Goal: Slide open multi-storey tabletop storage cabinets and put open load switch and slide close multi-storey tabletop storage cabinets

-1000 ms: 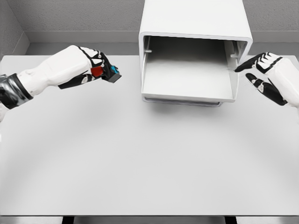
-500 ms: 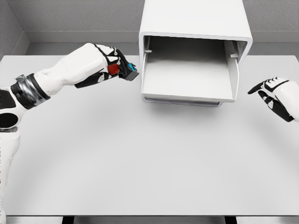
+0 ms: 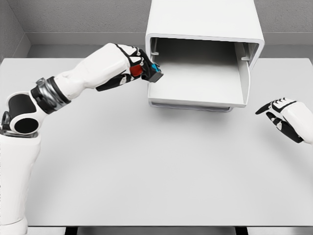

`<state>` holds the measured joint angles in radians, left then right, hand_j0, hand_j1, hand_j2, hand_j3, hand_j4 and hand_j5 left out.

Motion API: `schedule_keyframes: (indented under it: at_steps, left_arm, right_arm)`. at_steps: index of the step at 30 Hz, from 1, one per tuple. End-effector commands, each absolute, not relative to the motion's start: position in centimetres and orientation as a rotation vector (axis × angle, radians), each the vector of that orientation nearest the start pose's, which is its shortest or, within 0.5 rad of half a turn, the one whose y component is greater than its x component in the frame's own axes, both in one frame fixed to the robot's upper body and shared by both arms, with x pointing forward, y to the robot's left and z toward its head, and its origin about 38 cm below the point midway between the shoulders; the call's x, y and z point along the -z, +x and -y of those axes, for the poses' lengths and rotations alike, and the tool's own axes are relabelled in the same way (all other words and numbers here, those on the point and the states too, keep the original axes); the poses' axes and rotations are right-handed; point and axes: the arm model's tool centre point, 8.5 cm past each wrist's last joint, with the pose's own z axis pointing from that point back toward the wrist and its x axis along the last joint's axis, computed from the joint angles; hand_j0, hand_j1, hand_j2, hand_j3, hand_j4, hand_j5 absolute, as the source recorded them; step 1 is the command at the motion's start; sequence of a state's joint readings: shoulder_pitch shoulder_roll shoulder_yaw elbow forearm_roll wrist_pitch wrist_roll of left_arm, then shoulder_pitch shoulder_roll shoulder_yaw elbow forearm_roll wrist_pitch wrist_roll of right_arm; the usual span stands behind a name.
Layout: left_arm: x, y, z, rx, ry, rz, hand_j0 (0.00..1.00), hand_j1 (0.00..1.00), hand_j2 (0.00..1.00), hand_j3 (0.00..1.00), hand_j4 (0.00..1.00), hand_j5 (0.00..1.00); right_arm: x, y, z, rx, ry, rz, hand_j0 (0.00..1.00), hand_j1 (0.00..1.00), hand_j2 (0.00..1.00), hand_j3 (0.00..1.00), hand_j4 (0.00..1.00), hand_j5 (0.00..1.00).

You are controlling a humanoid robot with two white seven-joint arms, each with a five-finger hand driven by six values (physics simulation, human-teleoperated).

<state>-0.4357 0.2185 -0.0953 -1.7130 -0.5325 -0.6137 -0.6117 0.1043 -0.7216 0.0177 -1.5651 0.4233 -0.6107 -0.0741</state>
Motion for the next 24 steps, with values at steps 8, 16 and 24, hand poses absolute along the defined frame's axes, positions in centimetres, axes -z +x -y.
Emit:
schedule_keyframes:
  at_steps: [8, 16, 24]
  left_arm:
    - [-27.2, 40.8, -15.5, -2.130, -0.544, -2.799, 0.37, 0.37, 0.37, 0.37, 0.37, 0.37]
    - [-26.9, 40.8, -13.4, -2.127, -0.510, -2.799, 0.38, 0.38, 0.38, 0.38, 0.38, 0.38]
    - [-26.5, 41.0, -11.3, -2.118, -0.486, -2.824, 0.38, 0.38, 0.38, 0.38, 0.38, 0.38]
  right_arm:
    - [-12.9, 30.9, 38.9, -1.318, -0.620, 1.744, 0.48, 0.48, 0.48, 0.48, 0.48, 0.48]
    - [-13.3, 30.0, 37.2, -1.329, -0.585, 1.789, 0.48, 0.48, 0.48, 0.48, 0.48, 0.48]
    - [-13.6, 28.2, 34.3, -1.339, -0.520, 1.854, 0.48, 0.48, 0.48, 0.48, 0.48, 0.48]
